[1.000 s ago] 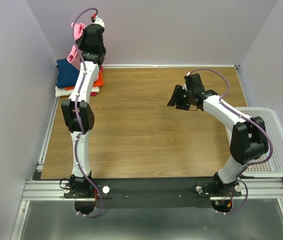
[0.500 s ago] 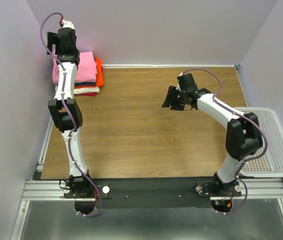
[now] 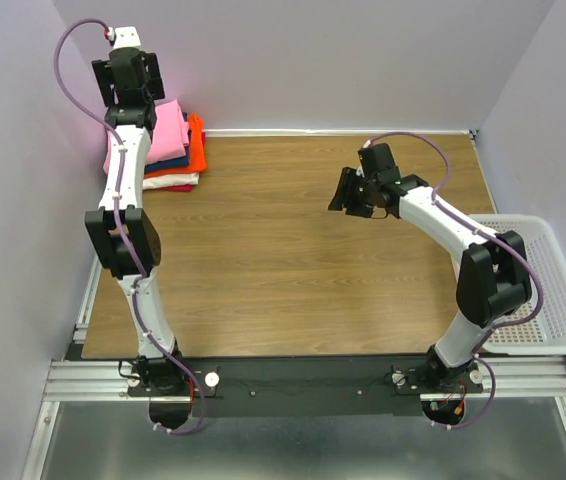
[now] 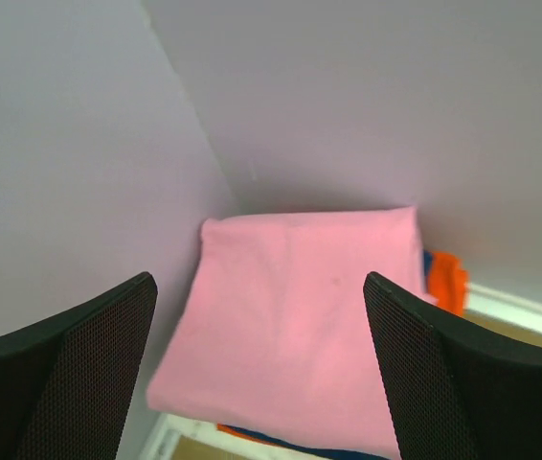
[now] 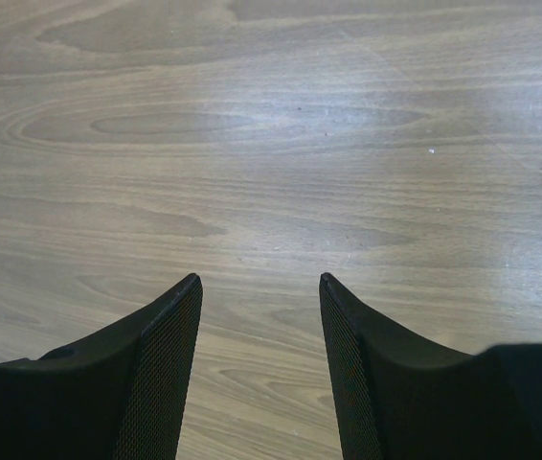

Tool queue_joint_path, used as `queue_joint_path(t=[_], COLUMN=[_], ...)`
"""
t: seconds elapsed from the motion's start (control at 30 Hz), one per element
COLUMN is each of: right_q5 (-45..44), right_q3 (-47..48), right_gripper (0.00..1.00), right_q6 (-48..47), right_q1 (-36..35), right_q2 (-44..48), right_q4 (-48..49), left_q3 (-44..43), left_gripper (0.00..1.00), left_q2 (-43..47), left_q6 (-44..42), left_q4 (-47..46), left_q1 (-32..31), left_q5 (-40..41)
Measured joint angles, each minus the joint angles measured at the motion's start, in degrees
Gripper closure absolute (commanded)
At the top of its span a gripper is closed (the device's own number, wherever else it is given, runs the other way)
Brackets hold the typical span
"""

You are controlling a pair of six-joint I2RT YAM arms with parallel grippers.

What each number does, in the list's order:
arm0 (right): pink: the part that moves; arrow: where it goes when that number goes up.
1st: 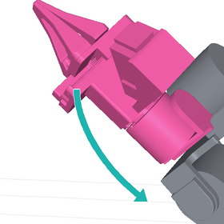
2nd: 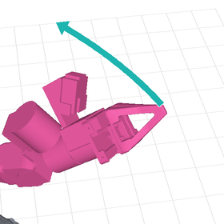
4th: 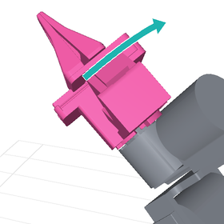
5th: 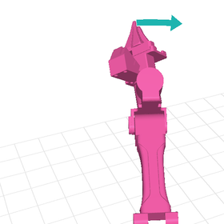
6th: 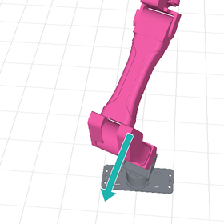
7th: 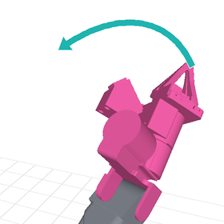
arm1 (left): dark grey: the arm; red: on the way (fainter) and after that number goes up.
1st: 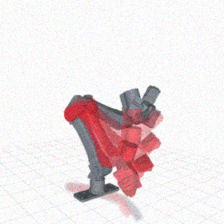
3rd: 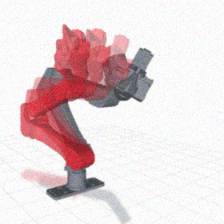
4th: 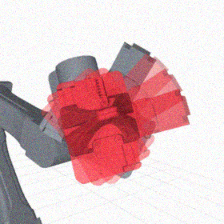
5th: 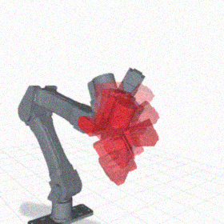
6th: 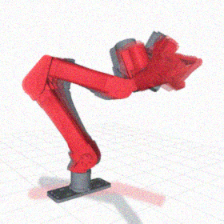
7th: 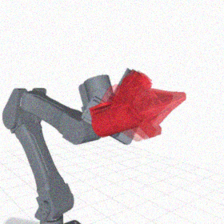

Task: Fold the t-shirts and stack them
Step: Reset both grippers

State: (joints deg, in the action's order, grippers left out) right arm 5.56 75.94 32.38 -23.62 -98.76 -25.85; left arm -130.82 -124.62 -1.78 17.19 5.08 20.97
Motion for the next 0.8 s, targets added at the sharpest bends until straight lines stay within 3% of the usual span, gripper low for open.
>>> queue_joint_path(t=[0.23,0.37,0.5,0.6,0.8], right_q5=[-1.8,-2.7,-5.2,-7.2,-12.3], right_q3=[1.1,1.1,1.0,0.5,-3.9], right_gripper=[0.40,0.40,0.40,0.40,0.40], right_q6=[-0.6,-1.0,-1.0,-1.0,-0.9], right_q1=[0.0,0.0,0.0,0.0,0.0], right_q2=[3.5,6.4,10.2,13.6,21.6], right_q4=[-0.3,-0.4,-0.4,-0.3,0.4], left_q3=[21.2,38.2,49.2,55.5,63.3], left_gripper=[0.04,0.04,0.04,0.04,0.04], left_q2=[17.4,29.0,36.5,40.6,48.9], left_q6=[13.6,20.0,23.1,23.9,22.8], left_q4=[-3.5,-7.0,-8.9,-9.5,-9.6], left_q1=[-1.9,-9.0,-21.7,-27.2,-32.2], left_q5=[-8.8,-11.2,-11.9,-12.5,-12.5])
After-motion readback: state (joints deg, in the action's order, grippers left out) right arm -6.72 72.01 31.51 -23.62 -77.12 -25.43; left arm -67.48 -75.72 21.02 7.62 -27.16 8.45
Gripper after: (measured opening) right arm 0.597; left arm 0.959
